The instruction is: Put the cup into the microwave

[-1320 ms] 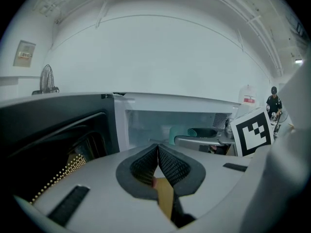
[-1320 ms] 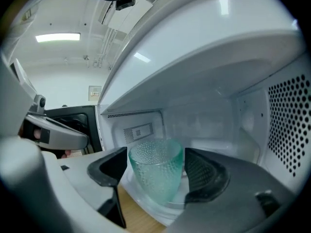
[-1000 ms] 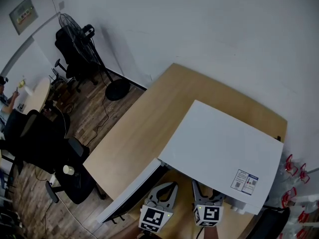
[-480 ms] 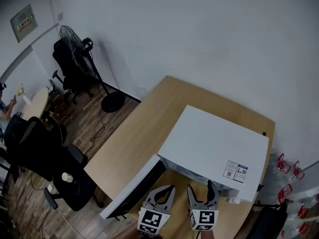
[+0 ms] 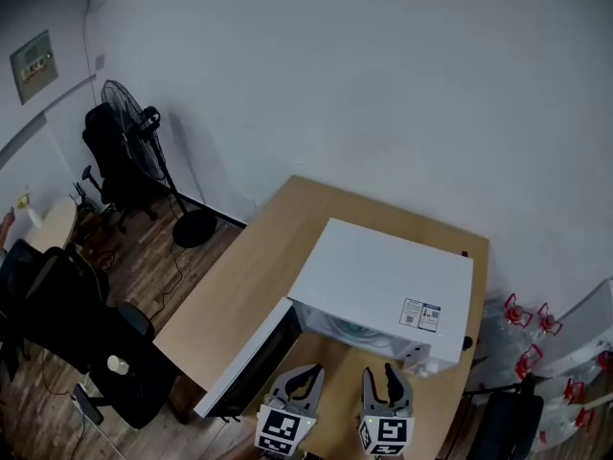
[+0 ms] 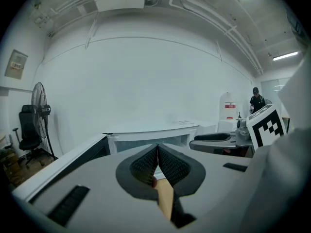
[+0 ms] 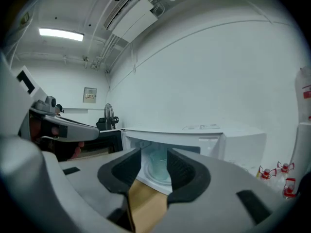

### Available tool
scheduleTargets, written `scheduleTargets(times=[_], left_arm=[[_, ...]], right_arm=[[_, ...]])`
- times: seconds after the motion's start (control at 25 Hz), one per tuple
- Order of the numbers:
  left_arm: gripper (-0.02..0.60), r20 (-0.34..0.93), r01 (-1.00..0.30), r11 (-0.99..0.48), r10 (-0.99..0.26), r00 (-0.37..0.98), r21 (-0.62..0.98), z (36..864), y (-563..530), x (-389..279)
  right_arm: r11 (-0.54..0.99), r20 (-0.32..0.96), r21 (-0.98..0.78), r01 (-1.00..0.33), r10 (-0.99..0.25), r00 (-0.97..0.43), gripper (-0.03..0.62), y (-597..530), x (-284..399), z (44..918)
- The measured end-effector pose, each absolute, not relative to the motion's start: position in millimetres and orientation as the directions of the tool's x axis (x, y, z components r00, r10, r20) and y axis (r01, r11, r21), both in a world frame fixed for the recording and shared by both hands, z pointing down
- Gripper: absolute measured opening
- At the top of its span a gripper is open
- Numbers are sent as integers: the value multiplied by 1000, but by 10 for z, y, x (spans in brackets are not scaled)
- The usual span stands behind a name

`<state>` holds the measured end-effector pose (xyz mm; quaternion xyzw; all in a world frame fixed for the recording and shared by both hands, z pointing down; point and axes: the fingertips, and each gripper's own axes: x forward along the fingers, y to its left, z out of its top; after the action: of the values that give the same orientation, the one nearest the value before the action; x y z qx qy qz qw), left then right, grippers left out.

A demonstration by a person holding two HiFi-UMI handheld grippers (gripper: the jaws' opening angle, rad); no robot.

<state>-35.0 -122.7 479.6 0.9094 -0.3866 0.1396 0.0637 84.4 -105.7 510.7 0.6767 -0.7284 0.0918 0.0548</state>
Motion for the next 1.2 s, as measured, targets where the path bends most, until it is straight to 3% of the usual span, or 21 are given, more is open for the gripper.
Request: scheduleTargets(times=[0.56, 1.2], left_arm=[[23, 257, -616, -787, -596, 760, -3, 4591, -573, -304], [23, 267, -561, -827, -542, 797, -3, 4574, -341, -138]], right_arm=[[-90, 187, -9, -996, -979, 87, 47, -36, 1047, 4704], [-139, 262, -21, -990, -957, 128, 17, 301, 1069, 4756]])
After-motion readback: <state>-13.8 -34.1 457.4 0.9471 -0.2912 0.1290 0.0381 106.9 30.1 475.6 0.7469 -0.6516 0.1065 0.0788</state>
